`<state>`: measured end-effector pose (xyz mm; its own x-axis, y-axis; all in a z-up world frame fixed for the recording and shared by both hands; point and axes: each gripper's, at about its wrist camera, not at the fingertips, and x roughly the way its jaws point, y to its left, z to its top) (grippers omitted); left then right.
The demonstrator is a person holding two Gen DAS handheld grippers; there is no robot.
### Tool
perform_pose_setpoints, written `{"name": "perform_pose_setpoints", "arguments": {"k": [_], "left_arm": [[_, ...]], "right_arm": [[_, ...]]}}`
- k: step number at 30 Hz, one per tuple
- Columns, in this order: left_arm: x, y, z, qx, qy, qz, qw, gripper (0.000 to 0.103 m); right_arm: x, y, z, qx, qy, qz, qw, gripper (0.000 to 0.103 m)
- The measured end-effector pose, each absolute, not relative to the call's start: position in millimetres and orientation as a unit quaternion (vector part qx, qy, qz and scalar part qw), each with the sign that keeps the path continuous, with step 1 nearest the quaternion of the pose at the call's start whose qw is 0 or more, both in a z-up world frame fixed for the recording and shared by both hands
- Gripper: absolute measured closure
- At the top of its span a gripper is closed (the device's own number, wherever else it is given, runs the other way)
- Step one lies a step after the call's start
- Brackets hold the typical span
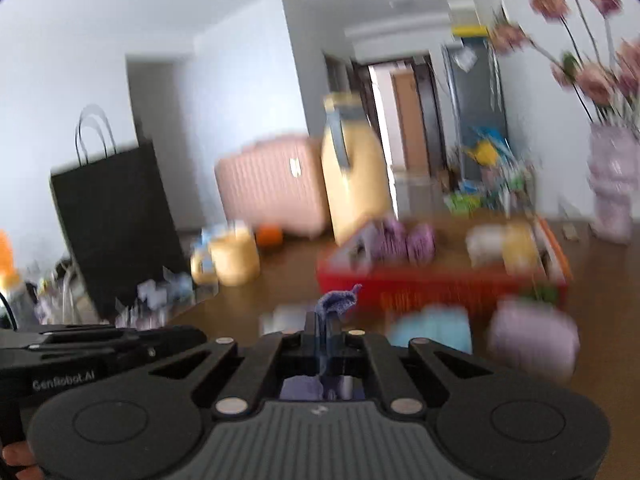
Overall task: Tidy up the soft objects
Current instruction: 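Grasp the blue linen cloth with the right gripper, then carry the blue linen cloth into the cardboard box and open the right gripper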
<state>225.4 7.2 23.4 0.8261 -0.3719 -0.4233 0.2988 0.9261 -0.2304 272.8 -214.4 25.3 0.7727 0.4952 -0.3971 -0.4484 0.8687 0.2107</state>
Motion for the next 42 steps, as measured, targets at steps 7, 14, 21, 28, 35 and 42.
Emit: {"name": "perform_pose_setpoints", "arguments": {"k": [7, 14, 21, 28, 35, 42], "left_arm": [[189, -8, -20, -0.085, 0.285, -0.155, 0.942, 0.081], [181, -21, -26, -0.076, 0.29, -0.153, 0.942, 0.041], [188, -6, -37, -0.109, 0.314, -0.14, 0.933, 0.047], [193, -7, -44, -0.131, 0.331, -0.159, 0.921, 0.085], [187, -11, -30, -0.115, 0.304, -0.189, 0.927, 0.097], [250, -15, 42, -0.112, 0.243, -0.22, 0.938, 0.097]], "right_arm": [[228, -248, -46, 0.099, 0.325, 0.199, 0.919, 0.098], [206, -260, -32, 0.096, 0.286, 0.196, 0.933, 0.067], [205, -249, -49, 0.086, 0.296, 0.196, 0.931, 0.054], [208, -246, -60, 0.089, 0.305, 0.195, 0.928, 0.082], [205, -243, -52, 0.077, 0.299, 0.192, 0.932, 0.099], [249, -253, 21, 0.062, 0.228, 0.212, 0.948, 0.099]]}}
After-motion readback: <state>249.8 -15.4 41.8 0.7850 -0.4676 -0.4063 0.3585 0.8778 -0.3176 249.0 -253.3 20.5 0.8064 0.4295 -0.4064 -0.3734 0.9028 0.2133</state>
